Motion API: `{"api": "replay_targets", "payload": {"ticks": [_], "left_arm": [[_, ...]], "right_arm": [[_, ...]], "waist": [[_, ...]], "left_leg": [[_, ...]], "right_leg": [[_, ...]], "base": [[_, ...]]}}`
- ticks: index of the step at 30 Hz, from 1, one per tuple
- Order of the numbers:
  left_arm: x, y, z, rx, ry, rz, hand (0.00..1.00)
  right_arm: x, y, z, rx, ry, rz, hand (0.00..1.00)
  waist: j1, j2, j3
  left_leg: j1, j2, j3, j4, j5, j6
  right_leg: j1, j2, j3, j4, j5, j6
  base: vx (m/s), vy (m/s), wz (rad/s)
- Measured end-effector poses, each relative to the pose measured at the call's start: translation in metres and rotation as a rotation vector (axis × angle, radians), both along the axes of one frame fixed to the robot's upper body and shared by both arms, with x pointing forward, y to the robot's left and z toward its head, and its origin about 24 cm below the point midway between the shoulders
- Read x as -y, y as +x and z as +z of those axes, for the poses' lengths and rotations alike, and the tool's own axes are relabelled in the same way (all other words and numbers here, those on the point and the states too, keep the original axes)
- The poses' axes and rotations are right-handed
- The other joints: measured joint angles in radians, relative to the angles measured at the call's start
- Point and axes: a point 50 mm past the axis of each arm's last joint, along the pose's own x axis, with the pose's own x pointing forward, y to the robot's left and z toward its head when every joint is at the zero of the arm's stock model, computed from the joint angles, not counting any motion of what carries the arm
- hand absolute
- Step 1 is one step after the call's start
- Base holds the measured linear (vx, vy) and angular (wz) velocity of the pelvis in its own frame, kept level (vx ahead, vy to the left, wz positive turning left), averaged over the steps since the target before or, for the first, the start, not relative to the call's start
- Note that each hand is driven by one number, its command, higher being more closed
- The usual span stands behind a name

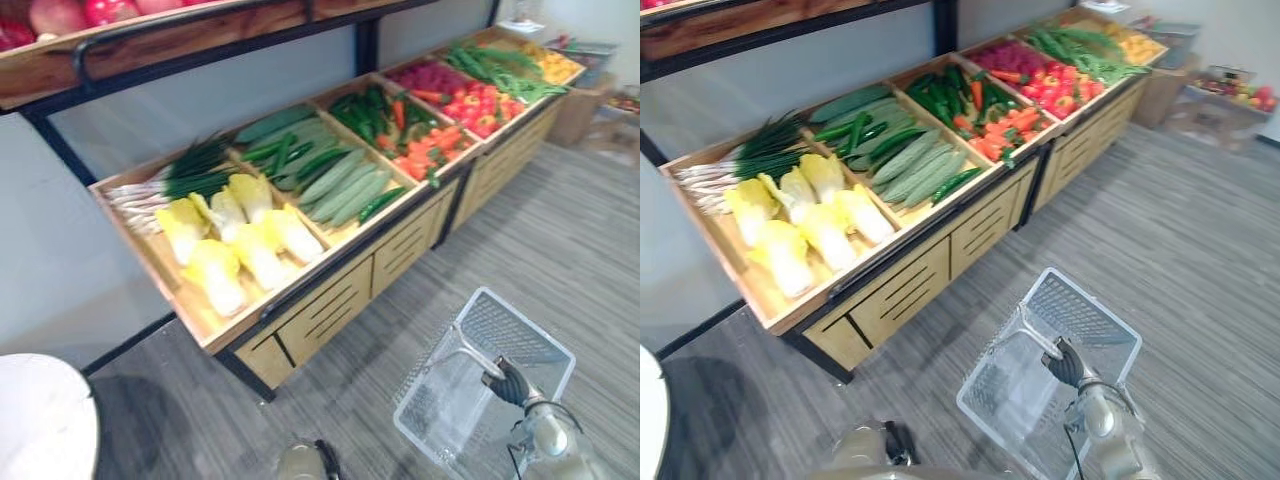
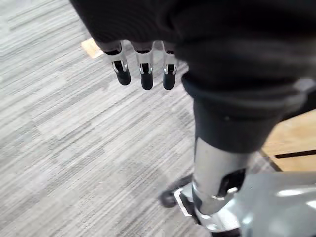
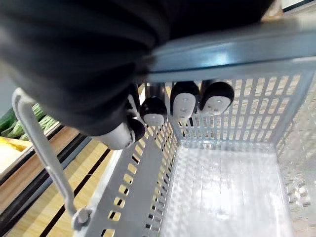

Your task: Pick vegetable in the basket

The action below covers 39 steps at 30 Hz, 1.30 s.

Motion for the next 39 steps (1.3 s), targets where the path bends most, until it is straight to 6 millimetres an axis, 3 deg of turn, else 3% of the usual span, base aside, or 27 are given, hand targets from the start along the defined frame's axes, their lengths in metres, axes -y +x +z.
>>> {"api": "replay_targets", "payload": {"ticks": [1,4,6,7,8,9,10,12,13,16,18,19,20,21,22,23,24,25,27,28,30,31,33,34,37,39], "left_arm": [[-0.001,-0.004,0.000,-0.019,0.003,-0.013,0.00],[0.003,-0.005,-0.001,-0.042,-0.003,-0.030,0.00],[-0.001,-0.003,0.000,-0.046,0.011,-0.055,0.00],[-0.007,0.002,0.001,-0.039,0.029,-0.074,0.00],[-0.014,0.008,0.002,-0.026,0.048,-0.094,0.00],[-0.016,0.011,0.003,-0.016,0.056,-0.101,0.00],[-0.024,0.020,0.006,0.007,0.082,-0.114,0.00],[-0.029,0.029,0.009,0.046,0.098,-0.087,0.00],[-0.028,0.032,0.009,0.054,0.098,-0.088,0.00],[-0.029,0.041,0.010,0.078,0.106,-0.078,0.00],[-0.030,0.049,0.011,0.099,0.110,-0.082,0.00],[-0.032,0.051,0.011,0.103,0.114,-0.081,0.00],[-0.035,0.051,0.012,0.103,0.122,-0.074,0.00],[-0.040,0.050,0.013,0.097,0.133,-0.065,0.00],[-0.048,0.047,0.015,0.085,0.150,-0.058,0.00],[-0.046,0.045,0.013,0.074,0.141,-0.041,0.00],[-0.037,0.040,0.010,0.065,0.111,-0.007,0.00],[-0.026,0.039,0.006,0.060,0.078,0.015,0.00],[-0.011,0.033,0.002,0.052,0.035,0.070,0.00],[-0.012,0.027,0.001,0.051,0.033,0.107,0.00],[-0.012,0.021,0.001,0.048,0.024,0.153,0.00],[-0.012,0.021,0.001,0.081,0.024,0.212,0.00],[-0.013,0.022,0.002,0.096,0.038,0.217,0.00],[-0.016,0.024,0.002,0.101,0.051,0.220,0.00],[-0.020,0.028,0.004,0.149,0.096,0.288,0.00],[-0.035,0.047,0.015,0.289,0.237,0.407,0.00]], "right_arm": [[-0.004,0.001,-0.001,-0.003,0.005,0.017,1.00],[-0.007,0.008,0.003,0.031,0.005,0.047,1.00],[-0.006,0.007,0.002,0.029,-0.004,0.039,1.00],[-0.006,0.008,0.002,0.037,-0.012,0.039,1.00],[-0.006,0.009,0.002,0.044,-0.025,0.042,1.00],[-0.008,0.008,0.000,0.035,-0.018,0.038,1.00],[-0.010,0.005,-0.008,0.013,0.000,0.019,1.00],[-0.015,-0.004,-0.021,-0.042,0.025,-0.009,1.00],[-0.015,-0.007,-0.023,-0.053,0.025,-0.016,1.00],[-0.006,-0.011,-0.030,-0.085,0.031,-0.099,1.00],[0.010,-0.020,-0.037,-0.120,0.042,-0.209,1.00],[0.014,-0.024,-0.039,-0.128,0.055,-0.249,1.00],[0.022,-0.031,-0.044,-0.152,0.064,-0.309,1.00],[0.029,-0.039,-0.050,-0.179,0.072,-0.364,1.00],[0.033,-0.047,-0.055,-0.204,0.079,-0.404,1.00],[0.039,-0.054,-0.059,-0.231,0.082,-0.456,1.00],[0.045,-0.054,-0.060,-0.239,0.087,-0.496,1.00],[0.051,-0.054,-0.059,-0.237,0.082,-0.521,1.00],[0.063,-0.063,-0.059,-0.262,0.067,-0.567,1.00],[0.067,-0.069,-0.061,-0.278,0.068,-0.594,1.00],[0.072,-0.071,-0.061,-0.288,0.059,-0.613,1.00],[0.081,-0.094,-0.066,-0.328,0.069,-0.709,1.00],[0.085,-0.103,-0.067,-0.343,0.072,-0.756,1.00],[0.086,-0.108,-0.069,-0.361,0.073,-0.779,1.00],[0.087,-0.108,-0.069,-0.353,0.080,-0.797,1.00],[0.090,-0.112,-0.067,-0.327,0.096,-0.845,1.00]], "waist": [[0.009,-0.008,-0.013],[0.013,-0.036,-0.018],[0.009,-0.041,-0.019],[0.004,-0.059,-0.016],[-0.008,-0.071,-0.019],[-0.017,-0.078,-0.019],[-0.019,-0.087,-0.021],[-0.019,-0.095,-0.031],[-0.021,-0.098,-0.032],[-0.046,-0.090,-0.026],[-0.051,-0.066,-0.014],[-0.057,-0.065,-0.014],[-0.065,-0.069,-0.016],[-0.068,-0.091,-0.025],[-0.068,-0.107,-0.029],[-0.062,-0.097,-0.035],[-0.051,-0.075,-0.036],[-0.046,-0.036,-0.034],[-0.045,-0.003,-0.040],[-0.040,-0.003,-0.040],[-0.040,-0.003,-0.040],[-0.046,0.000,-0.040],[-0.048,0.008,-0.040],[-0.050,0.009,-0.036],[-0.050,0.010,-0.044],[-0.066,0.012,-0.043]], "left_leg": [[0.007,-0.024,0.027,-0.010,-0.024,-0.014],[0.006,-0.085,0.063,0.003,-0.087,0.020],[0.039,-0.126,0.064,-0.018,-0.111,0.029],[0.075,-0.160,0.054,-0.052,-0.114,0.031],[0.116,-0.188,0.030,-0.087,-0.113,0.031],[0.136,-0.196,0.007,-0.102,-0.112,0.032],[0.182,-0.201,-0.032,-0.139,-0.104,0.030],[0.247,-0.202,-0.097,-0.206,-0.072,0.030],[0.256,-0.202,-0.114,-0.218,-0.067,0.027],[0.278,-0.181,-0.208,-0.219,-0.059,0.025],[0.282,-0.145,-0.286,-0.218,-0.045,-0.006],[0.280,-0.138,-0.304,-0.219,-0.043,-0.022],[0.280,-0.129,-0.344,-0.218,-0.045,-0.050],[0.283,-0.124,-0.379,-0.219,-0.051,-0.092],[0.285,-0.124,-0.403,-0.219,-0.062,-0.118],[0.289,-0.103,-0.420,-0.218,-0.070,-0.146],[0.285,-0.059,-0.420,-0.220,-0.067,-0.174],[0.281,-0.021,-0.420,-0.222,-0.058,-0.190],[0.288,0.012,-0.416,-0.245,-0.006,-0.213],[0.295,0.020,-0.409,-0.253,0.029,-0.214],[0.291,0.029,-0.390,-0.253,0.062,-0.205],[0.248,0.029,-0.366,-0.252,0.089,-0.180],[0.243,0.021,-0.331,-0.267,0.049,-0.151],[0.236,0.012,-0.329,-0.278,0.020,-0.174],[0.250,-0.050,-0.310,-0.325,0.020,-0.168],[0.254,-0.085,-0.312,-0.362,0.030,-0.159]], "right_leg": [[-0.007,-0.020,0.023,0.003,-0.001,-0.002],[-0.059,-0.102,0.080,0.075,-0.005,0.007],[-0.134,-0.172,0.147,0.300,-0.003,0.017],[-0.216,-0.227,0.189,0.538,0.052,-0.007],[-0.284,-0.275,0.212,0.715,0.153,-0.095],[-0.314,-0.290,0.215,0.805,0.169,-0.121],[-0.360,-0.286,0.215,0.931,0.144,-0.145],[-0.430,-0.226,0.208,0.968,0.101,-0.157],[-0.451,-0.213,0.206,0.952,0.091,-0.159],[-0.527,-0.140,0.233,0.713,0.059,-0.137],[-0.525,-0.042,0.381,0.415,0.078,-0.111],[-0.523,-0.026,0.428,0.364,0.089,-0.105],[-0.521,-0.009,0.513,0.297,0.126,-0.085],[-0.507,-0.002,0.556,0.245,0.227,-0.072],[-0.489,-0.005,0.569,0.218,0.277,-0.033],[-0.450,0.007,0.560,0.190,0.217,-0.001],[-0.413,0.044,0.512,0.104,0.194,-0.018],[-0.393,0.079,0.488,0.071,0.209,-0.036],[-0.368,0.114,0.471,0.046,0.204,-0.053],[-0.361,0.124,0.466,0.039,0.196,-0.064],[-0.353,0.134,0.459,0.018,0.189,-0.074],[-0.350,0.128,0.411,-0.040,0.190,-0.071],[-0.336,0.118,0.391,-0.070,0.211,-0.054],[-0.321,0.113,0.378,-0.104,0.250,-0.051],[-0.286,0.066,0.379,-0.208,0.298,-0.040],[-0.289,0.033,0.379,-0.219,0.316,-0.041]], "base": [[0.24,0.281,-0.20],[0.31,0.281,-0.13],[0.23,0.212,0.14],[0.25,0.199,0.41],[0.31,0.216,0.57],[0.28,0.121,0.75],[0.24,0.068,0.72],[0.33,0.045,0.84],[0.34,-0.017,1.02],[0.38,-0.169,1.09],[0.28,-0.254,1.16],[0.24,-0.305,1.26],[0.23,-0.354,1.20],[0.27,-0.492,1.23],[0.23,-0.459,0.91],[0.21,-0.488,0.44],[0.18,-0.458,0.18],[0.15,-0.416,0.11],[0.05,-0.293,0.24],[-0.01,-0.281,0.13],[-0.09,-0.217,0.15],[-0.17,-0.102,0.39],[-0.13,0.047,0.39],[-0.10,0.176,0.19],[-0.04,0.157,-0.09],[0.02,0.108,0.11]]}}
